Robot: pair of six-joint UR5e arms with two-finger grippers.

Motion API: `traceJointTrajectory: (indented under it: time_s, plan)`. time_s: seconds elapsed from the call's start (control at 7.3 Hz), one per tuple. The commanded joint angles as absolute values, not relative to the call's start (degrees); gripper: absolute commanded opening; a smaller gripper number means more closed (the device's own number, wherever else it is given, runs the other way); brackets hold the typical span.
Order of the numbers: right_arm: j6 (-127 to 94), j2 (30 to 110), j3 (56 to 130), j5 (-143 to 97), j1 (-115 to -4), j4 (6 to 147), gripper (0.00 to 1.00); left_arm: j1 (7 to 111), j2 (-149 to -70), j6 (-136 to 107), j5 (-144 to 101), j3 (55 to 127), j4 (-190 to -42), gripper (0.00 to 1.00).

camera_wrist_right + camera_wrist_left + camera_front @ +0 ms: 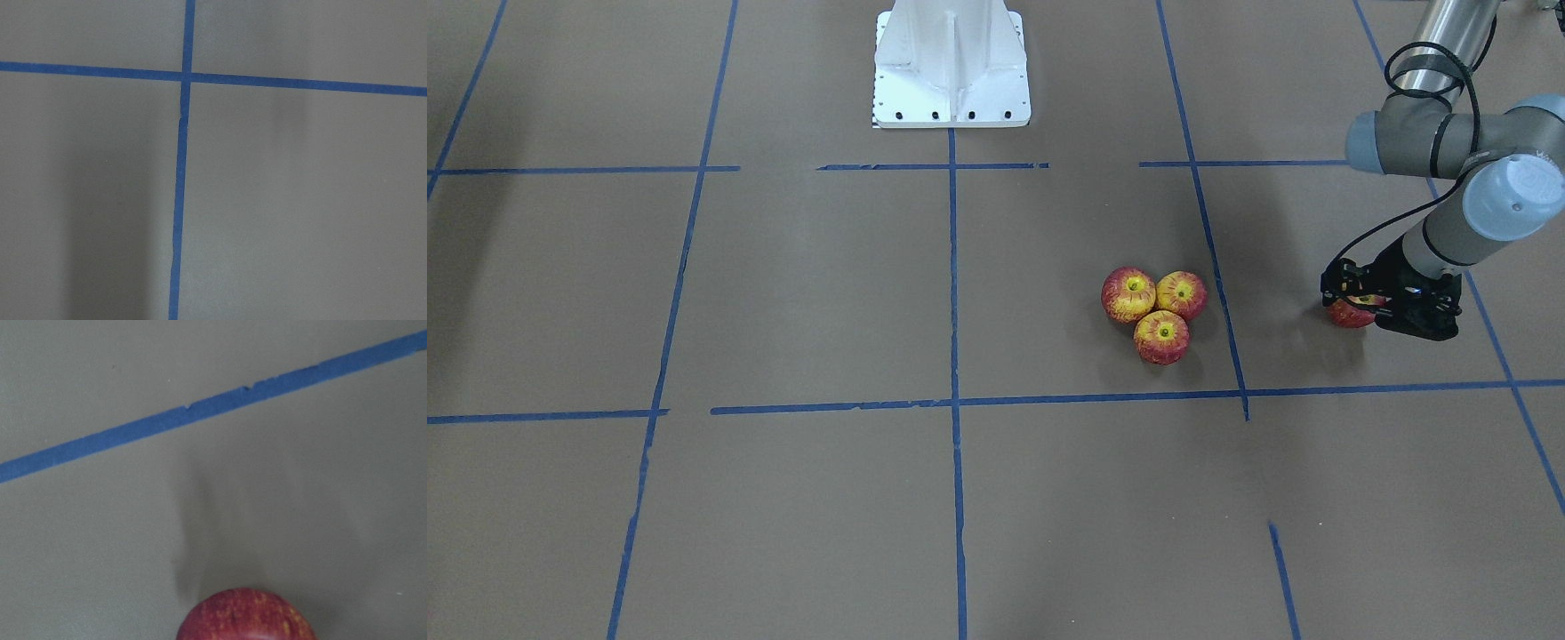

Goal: Stack apples
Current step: 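Close the left gripper around the lone apple, then lift the apple with the left gripper and carry it over the three-apple cluster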

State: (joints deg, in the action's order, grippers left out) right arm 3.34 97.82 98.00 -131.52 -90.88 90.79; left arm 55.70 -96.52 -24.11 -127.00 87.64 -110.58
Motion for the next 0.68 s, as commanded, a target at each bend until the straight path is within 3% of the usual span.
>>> traceJointTrajectory:
  time_s: [0.0, 0.27, 0.55]
  plan:
    - [3.34, 97.82, 98.0, -131.57, -90.88, 90.88, 1.0, 55.72, -96.42, -24.43, -127.53, 89.8, -110.13, 0.0]
    - [3.34, 97.82, 98.0, -131.57, -90.88, 90.88, 1.0, 56.6, -98.86, -32.46, -128.4, 103.2, -100.44, 0.0]
    - [3.34, 97.82, 98.0, -131.48, -90.88, 90.79, 1.0, 55.73, -107.54, -45.82, -127.71, 102.75, -100.2, 0.0]
